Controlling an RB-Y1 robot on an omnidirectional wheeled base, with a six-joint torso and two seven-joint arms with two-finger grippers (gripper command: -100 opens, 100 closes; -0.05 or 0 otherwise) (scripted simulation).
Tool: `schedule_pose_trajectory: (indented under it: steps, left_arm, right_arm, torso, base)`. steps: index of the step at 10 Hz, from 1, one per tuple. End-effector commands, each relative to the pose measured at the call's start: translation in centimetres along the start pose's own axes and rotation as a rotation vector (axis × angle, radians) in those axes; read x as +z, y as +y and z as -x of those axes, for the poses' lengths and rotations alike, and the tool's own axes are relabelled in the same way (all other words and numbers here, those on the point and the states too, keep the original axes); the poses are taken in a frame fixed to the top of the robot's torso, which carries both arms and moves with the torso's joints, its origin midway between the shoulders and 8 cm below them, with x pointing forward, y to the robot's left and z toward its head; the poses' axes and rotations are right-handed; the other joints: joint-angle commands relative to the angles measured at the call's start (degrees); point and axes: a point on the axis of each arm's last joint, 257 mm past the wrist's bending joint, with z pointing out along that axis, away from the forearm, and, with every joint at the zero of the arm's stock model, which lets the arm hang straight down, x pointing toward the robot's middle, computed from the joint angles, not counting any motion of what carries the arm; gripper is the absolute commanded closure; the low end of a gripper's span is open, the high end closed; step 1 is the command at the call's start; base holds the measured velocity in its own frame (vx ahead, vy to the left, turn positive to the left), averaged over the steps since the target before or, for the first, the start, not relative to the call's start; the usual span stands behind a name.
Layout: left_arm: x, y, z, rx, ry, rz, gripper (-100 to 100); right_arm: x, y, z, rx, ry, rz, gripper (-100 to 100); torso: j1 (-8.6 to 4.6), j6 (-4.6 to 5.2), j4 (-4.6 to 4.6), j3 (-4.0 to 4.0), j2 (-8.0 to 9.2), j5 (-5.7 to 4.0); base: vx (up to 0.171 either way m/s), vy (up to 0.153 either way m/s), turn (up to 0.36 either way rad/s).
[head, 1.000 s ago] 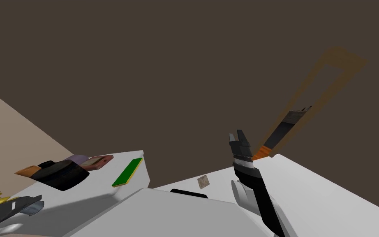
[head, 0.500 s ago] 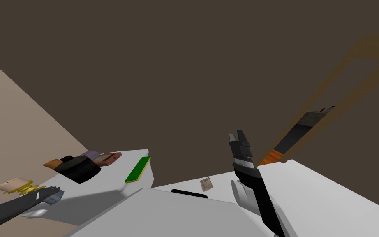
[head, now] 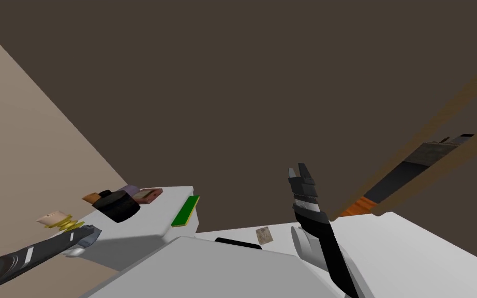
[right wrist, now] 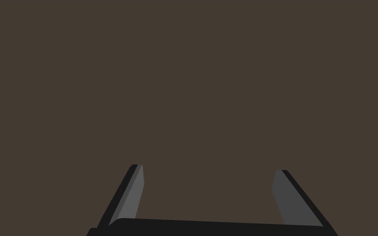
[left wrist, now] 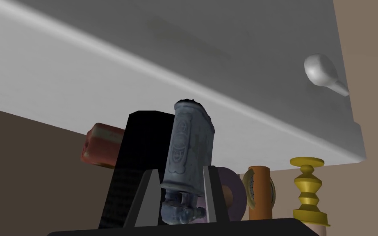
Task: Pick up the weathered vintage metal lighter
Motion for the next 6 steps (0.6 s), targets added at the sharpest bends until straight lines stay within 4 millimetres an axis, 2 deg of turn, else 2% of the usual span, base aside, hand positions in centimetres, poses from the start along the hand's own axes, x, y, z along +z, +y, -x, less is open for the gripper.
schedule_pose_trajectory:
  steps: [1, 2, 3, 4, 6]
  left_arm:
    - [0.2, -1.4, -0.5, 0.007, 0.006, -0.007, 100]
    - [0.3, -3.1, -1.3, 0.006, 0.020, -0.042, 100]
    - [-0.3, -3.4, -0.5, 0.050, 0.002, -0.012, 100]
    - [-0.2, -4.7, -1.2, 0.050, 0.012, -0.025, 100]
    - [-0.2, -7.7, -2.4, 0.050, 0.035, -0.080, 100]
  right_arm:
    - [0.0, 0.0, 0.0, 0.000, 0.000, 0.000, 0]
    - [0.0, 0.0, 0.0, 0.000, 0.000, 0.000, 0]
    - [0.0, 0.0, 0.0, 0.000, 0.000, 0.000, 0]
    - [0.0, 0.0, 0.0, 0.000, 0.000, 0.000, 0]
    - [0.0, 0.0, 0.0, 0.000, 0.000, 0.000, 0]
  torso:
    - [0.00, 0.00, 0.00, 0.00, 0.00, 0.00]
    - [-0.12, 0.14, -0.02, -0.05, -0.08, 0.02]
    - [-0.34, 0.14, -0.02, -0.05, -0.08, -0.01]
    - [-0.11, -0.11, -0.01, -0.03, -0.05, -0.07]
    - [-0.13, 0.11, -0.02, -0.05, -0.07, 0.04]
  base:
    - [0.029, 0.062, -0.069]
    - [0.009, 0.018, -0.058]
    - [0.030, 0.097, 0.324]
    - [0.045, 0.119, 0.230]
    - [0.021, 0.033, -0.016]
